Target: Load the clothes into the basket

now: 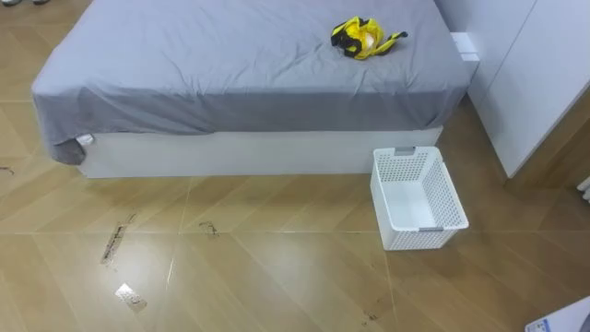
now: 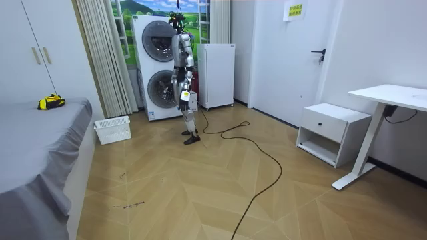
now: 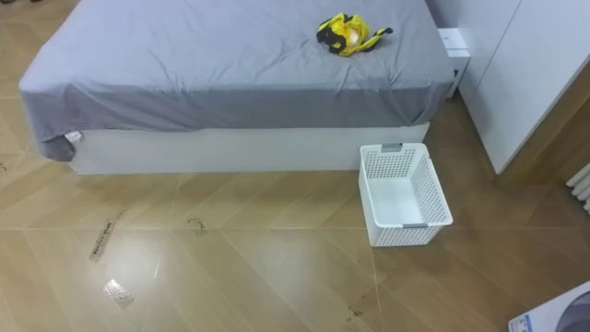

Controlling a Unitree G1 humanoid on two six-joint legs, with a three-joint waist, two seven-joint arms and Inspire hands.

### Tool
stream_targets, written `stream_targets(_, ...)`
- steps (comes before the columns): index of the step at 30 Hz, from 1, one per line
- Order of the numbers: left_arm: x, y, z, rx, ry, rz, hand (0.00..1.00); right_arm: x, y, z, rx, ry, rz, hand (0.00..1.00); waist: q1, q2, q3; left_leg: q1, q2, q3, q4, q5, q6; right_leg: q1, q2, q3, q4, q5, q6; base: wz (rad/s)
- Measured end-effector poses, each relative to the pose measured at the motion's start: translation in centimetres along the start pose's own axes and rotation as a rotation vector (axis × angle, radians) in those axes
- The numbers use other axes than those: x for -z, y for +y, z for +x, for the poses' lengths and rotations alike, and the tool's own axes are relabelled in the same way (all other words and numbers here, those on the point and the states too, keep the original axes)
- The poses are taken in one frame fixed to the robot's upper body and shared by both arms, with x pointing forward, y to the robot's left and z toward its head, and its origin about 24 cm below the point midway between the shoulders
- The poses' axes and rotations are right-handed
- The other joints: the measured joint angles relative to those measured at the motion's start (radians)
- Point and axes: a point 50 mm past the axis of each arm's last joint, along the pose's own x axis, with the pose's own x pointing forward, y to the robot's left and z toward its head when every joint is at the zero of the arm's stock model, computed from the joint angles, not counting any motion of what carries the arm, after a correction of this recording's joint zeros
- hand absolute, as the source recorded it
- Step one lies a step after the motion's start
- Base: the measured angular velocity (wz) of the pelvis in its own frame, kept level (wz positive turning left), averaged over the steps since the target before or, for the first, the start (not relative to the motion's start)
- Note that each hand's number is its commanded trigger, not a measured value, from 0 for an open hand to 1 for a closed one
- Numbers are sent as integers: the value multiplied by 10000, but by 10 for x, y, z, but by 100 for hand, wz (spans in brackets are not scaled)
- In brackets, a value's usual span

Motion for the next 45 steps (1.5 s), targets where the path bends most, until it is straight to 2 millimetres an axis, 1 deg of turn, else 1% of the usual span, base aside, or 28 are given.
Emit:
stream_targets(8, 0, 0, 0, 116, 6, -43, 0, 0, 0, 0, -5, -1, -27, 0, -3, 10, 4, -43, -1, -5, -14, -5, 3, 22, -5, -62, -1, 0, 0, 0)
stream_targets(22, 2, 0, 0, 188, 97, -291, 0, 3, 0, 0, -74, 78, 64, 0, -25, 98, -5, -66, -2, 5, -54, -11, 4, 22, -1, -77, -12, 0, 0, 0)
stream_targets(26, 3, 0, 0, 124, 157, -369, 0, 3, -1, -1, -72, 102, 161, 0, -18, 75, 10, 36, 14, 32, -31, -17, -3, 28, 7, -61, -2, -1, 0, -1)
stream_targets(27, 3, 0, -1, 89, 183, -479, 0, 3, 0, 0, -93, 91, 178, 0, -3, 62, 21, 20, 70, 47, 78, -82, -14, 13, 33, -29, 23, -2, -2, -13)
stream_targets(28, 4, 0, -1, 74, 198, -546, 0, 2, 1, 0, -155, 71, 147, 0, 31, 82, 21, -58, 210, 93, 304, -205, -43, -27, 92, 18, 96, -14, -21, -15)
stream_targets(29, 4, 0, -1, 60, 211, -662, 0, 1, 1, 0, -205, 60, 145, 0, 27, 87, 20, -132, 265, 110, 496, -303, -65, -58, 124, 33, 168, -39, -58, -12)
stream_targets(30, 3, 1, 0, 14, 207, -768, 0, 1, 1, 0, -307, 48, 129, 0, 37, 110, 17, -344, 400, 112, 1007, -538, -105, -113, 197, -16, 344, -151, -151, -9)
stream_targets(31, 4, 3, 0, -75, 264, -1040, 0, 1, 2, 0, -382, 57, 110, 0, 51, 93, 22, -506, 508, 128, 1475, -779, -150, -187, 236, -51, 596, -367, -171, -7)
stream_targets(32, 4, 4, 0, -103, 275, -1158, 0, 2, 2, 0, -404, 72, 115, 0, 51, 72, 36, -554, 556, 132, 1674, -858, -183, -211, 259, -51, 721, -451, -203, -8)
stream_targets(33, 7, 6, -1, -194, 370, -1421, 0, 3, 2, 0, -434, 105, 126, 0, 71, 66, 42, -639, 628, 184, 1994, -1020, -253, -285, 329, -10, 921, -626, -278, -11)
stream_targets(34, 7, 7, -1, -258, 405, -1674, 0, 2, 3, 0, -501, 76, 119, 0, 108, 18, 33, -696, 735, 262, 2244, -1085, -310, -362, 363, 121, 1142, -796, -340, -7)
stream_targets(35, 6, 8, 0, -300, 430, -2000, 0, 2, 2, 0, -501, 35, 227, 0, 103, 32, 28, -925, 845, 287, 2643, -1096, -338, -390, 368, 111, 1193, -896, -480, 0)
stream_targets(36, 6, 9, 0, -340, 424, -2193, 0, 2, 2, 0, -485, 16, 276, 0, 89, 3, 39, -1183, 898, 304, 3051, -1075, -357, -413, 390, 86, 1199, -909, -509, 23)
stream_targets(37, 5, 13, 0, -475, 418, -2518, 0, 3, 2, 0, -483, 17, 350, 0, 12, -74, 63, -1944, 969, 290, 4345, -806, -333, -339, 394, 151, 1225, -960, -622, 31)
stream_targets(38, 7, 16, 0, -592, 458, -2793, 0, 4, 1, -1, -398, 56, 462, 0, 22, -137, 73, -2508, 803, 253, 4587, -792, -287, -256, 311, 364, 1221, -1030, -672, 31)
stream_targets(39, 7, 15, 0, -566, 473, -2804, 0, 4, -1, -1, -312, 51, 492, 0, 22, -156, 75, -2740, 637, 251, 4228, -762, -297, -257, 286, 537, 1225, -1087, -696, 25)
stream_targets(40, 8, 11, 0, -422, 524, -2820, 0, 4, -3, -1, -201, 47, 685, 0, 21, -202, 55, -3254, 386, 254, 3247, -508, -363, -300, 205, 746, 1246, -1199, -672, 6)
stream_targets(41, 8, 7, -1, -323, 569, -3079, 0, 3, -6, -1, -87, 32, 788, 0, 174, -155, 76, -3659, 239, 306, 1983, 11, -479, -279, 145, 855, 1243, -1309, -575, -6)
stream_targets(42, 8, 6, -1, -311, 597, -3183, 0, 3, -6, -1, -104, 22, 784, 0, 255, -116, 94, -3796, 240, 292, 1335, 314, -485, -245, 146, 916, 1242, -1348, -599, -36)
stream_targets(43, 12, 6, -2, -339, 716, -3312, 0, 3, -2, -1, -192, 46, 783, 0, 357, -86, 110, -3972, 329, 288, 431, 1035, -454, -103, 142, 1089, 1222, -1513, -560, -42)
stream_targets(44, 15, 6, -3, -356, 784, -3355, 0, 3, -1, 0, -237, 61, 767, 0, 367, -51, 132, -4016, 388, 278, 246, 1377, -428, -20, 113, 1143, 1202, -1596, -531, -55)
stream_targets(45, 18, 5, -4, -359, 867, -3405, 0, 3, 1, 0, -282, 96, 749, 0, 353, -122, 103, -4055, 350, 320, 239, 2099, -234, 109, -55, 1246, 1186, -1802, -413, -45)
